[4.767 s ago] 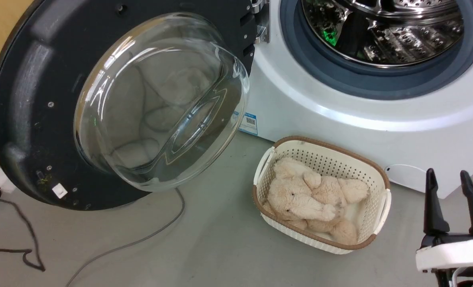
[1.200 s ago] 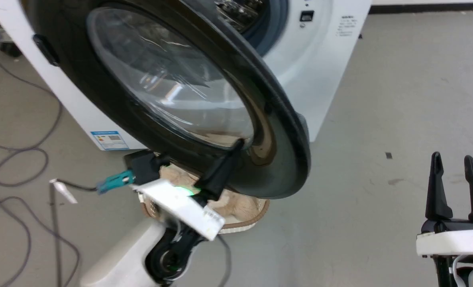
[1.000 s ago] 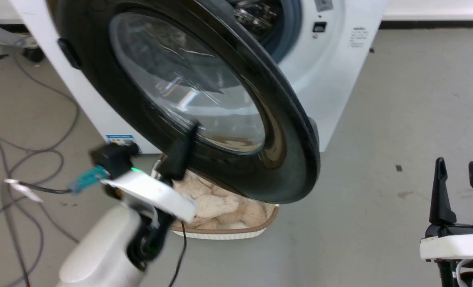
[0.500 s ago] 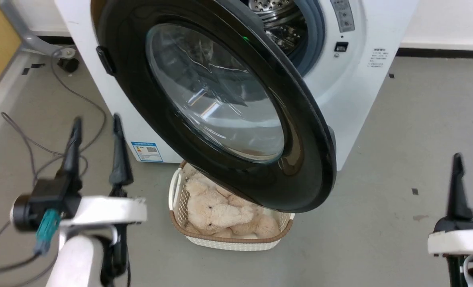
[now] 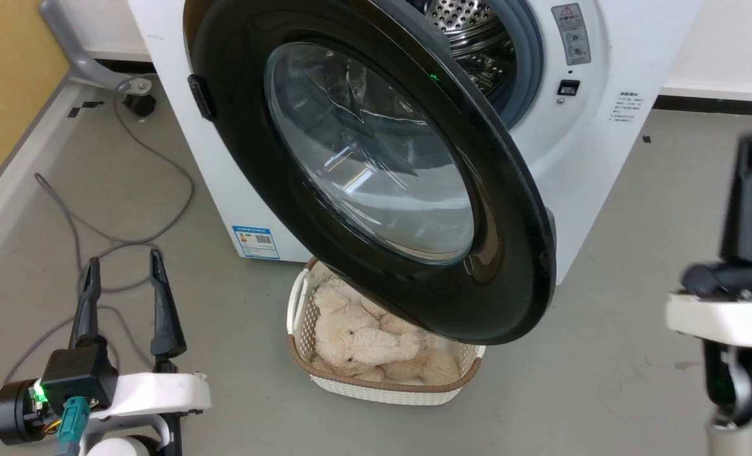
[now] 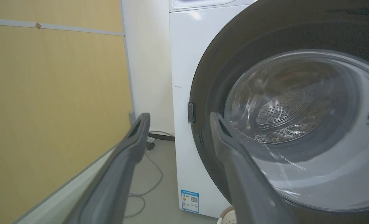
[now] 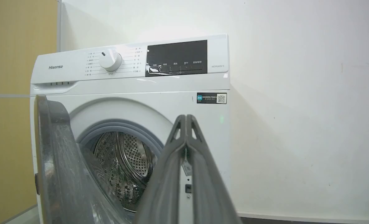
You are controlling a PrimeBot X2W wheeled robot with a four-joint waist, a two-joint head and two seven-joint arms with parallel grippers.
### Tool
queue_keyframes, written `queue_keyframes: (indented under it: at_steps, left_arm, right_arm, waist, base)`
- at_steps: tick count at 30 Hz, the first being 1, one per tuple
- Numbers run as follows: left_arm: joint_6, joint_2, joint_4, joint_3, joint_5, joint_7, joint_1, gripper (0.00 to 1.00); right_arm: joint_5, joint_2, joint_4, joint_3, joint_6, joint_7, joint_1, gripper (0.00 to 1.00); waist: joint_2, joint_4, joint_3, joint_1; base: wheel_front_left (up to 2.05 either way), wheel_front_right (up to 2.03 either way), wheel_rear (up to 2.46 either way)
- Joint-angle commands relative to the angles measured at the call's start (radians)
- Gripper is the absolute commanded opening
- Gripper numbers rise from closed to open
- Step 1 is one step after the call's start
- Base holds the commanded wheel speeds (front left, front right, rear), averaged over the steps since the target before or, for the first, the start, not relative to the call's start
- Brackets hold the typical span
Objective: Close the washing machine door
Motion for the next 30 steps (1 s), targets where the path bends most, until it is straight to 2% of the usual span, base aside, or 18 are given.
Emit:
queue_keyframes:
  at_steps: [1,11,13,14,17,23,30]
  left_arm:
    - [-0.006,-0.006,0.001,0.008,0.01,-0.004,0.01,1.0]
    - [-0.035,-0.029,0.005,0.019,0.053,-0.004,0.023,1.0]
    - [-0.035,-0.031,0.009,0.018,0.062,-0.004,0.026,1.0]
    - [-0.038,-0.035,0.017,0.018,0.064,-0.004,0.033,1.0]
    - [-0.039,-0.039,0.027,0.019,0.068,-0.004,0.039,1.0]
    - [-0.043,-0.045,0.04,0.015,0.073,-0.004,0.034,1.0]
    - [-0.043,-0.051,0.041,0.011,0.076,-0.004,0.024,1.0]
  right_arm:
    - [-0.002,-0.003,-0.024,0.035,0.001,-0.004,-0.027,0.0]
    - [0.093,-0.142,-0.127,0.388,0.001,-0.004,-0.07,0.0]
    - [0.107,-0.173,-0.121,0.456,0.001,-0.004,-0.063,0.0]
    - [0.134,-0.208,-0.089,0.538,0.001,-0.004,-0.047,0.0]
    - [0.14,-0.252,-0.03,0.612,0.001,-0.004,-0.03,0.0]
    - [0.135,-0.313,0.107,0.686,0.001,-0.004,-0.015,0.0]
    - [0.148,-0.332,0.2,0.664,0.001,-0.004,-0.013,0.0]
  waist:
    - [0.0,0.005,0.001,0.0001]
    - [0.0,0.025,0.005,0.0001]
    - [0.0,0.027,0.005,0.0001]
    - [0.0,0.027,0.005,0.0001]
    - [0.0,0.024,0.006,0.0001]
    - [0.0,0.025,0.019,0.0001]
    - [0.0,0.023,0.044,0.0001]
  base:
    - [0.0,0.0,0.0]
    - [0.0,0.0,0.0]
    - [0.0,0.0,0.0]
    - [0.0,0.0,0.0]
    - [0.0,0.0,0.0]
    - [0.0,0.0,0.0]
    - [0.0,0.0,0.0]
